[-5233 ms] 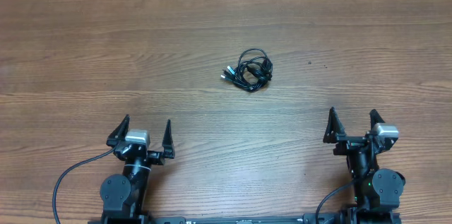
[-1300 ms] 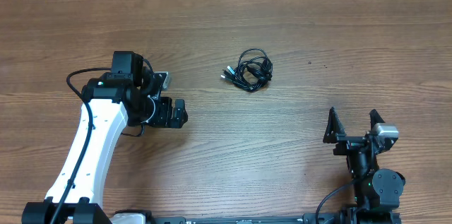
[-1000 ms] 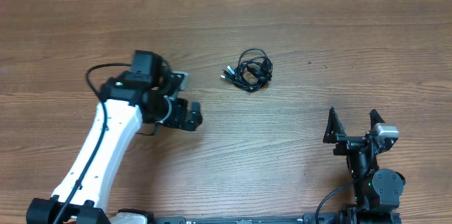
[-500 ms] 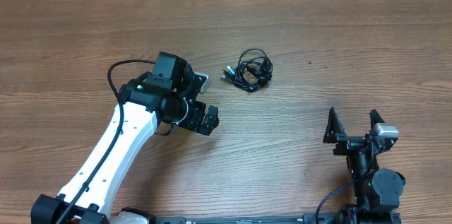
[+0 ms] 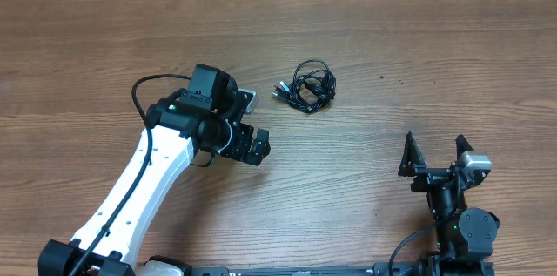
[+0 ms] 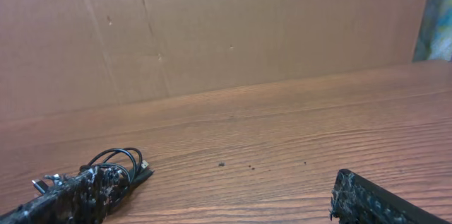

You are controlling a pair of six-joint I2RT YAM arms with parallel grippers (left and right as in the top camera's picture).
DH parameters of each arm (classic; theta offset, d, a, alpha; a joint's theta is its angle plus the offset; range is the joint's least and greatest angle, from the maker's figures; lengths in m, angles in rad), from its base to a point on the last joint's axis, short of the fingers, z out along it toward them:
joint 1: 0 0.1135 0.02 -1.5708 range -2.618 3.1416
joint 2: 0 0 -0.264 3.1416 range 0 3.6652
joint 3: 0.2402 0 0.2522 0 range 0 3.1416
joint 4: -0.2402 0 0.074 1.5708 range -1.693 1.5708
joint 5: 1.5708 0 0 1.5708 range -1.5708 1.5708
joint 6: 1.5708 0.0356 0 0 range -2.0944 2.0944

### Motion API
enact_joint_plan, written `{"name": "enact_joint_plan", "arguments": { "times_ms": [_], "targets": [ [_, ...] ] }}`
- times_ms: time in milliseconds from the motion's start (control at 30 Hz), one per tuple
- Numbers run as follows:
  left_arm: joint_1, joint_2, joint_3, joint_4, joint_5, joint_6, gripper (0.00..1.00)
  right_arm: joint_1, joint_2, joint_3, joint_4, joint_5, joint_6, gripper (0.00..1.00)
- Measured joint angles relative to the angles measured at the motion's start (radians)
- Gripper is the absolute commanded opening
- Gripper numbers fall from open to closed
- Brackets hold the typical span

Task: Untangle cables
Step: 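Raise the left arm and move the left gripper toward the cable bundle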

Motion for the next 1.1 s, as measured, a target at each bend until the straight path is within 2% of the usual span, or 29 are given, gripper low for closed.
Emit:
{"name": "enact_joint_plan", "arguments": {
  "times_ms": [1100],
  "targets": [
    [0.000,0.000,0.000,0.053,0.000,-0.023,1.00,0.000,0.000,0.000,0.000,0.000,0.000,1.00]
  ]
}}
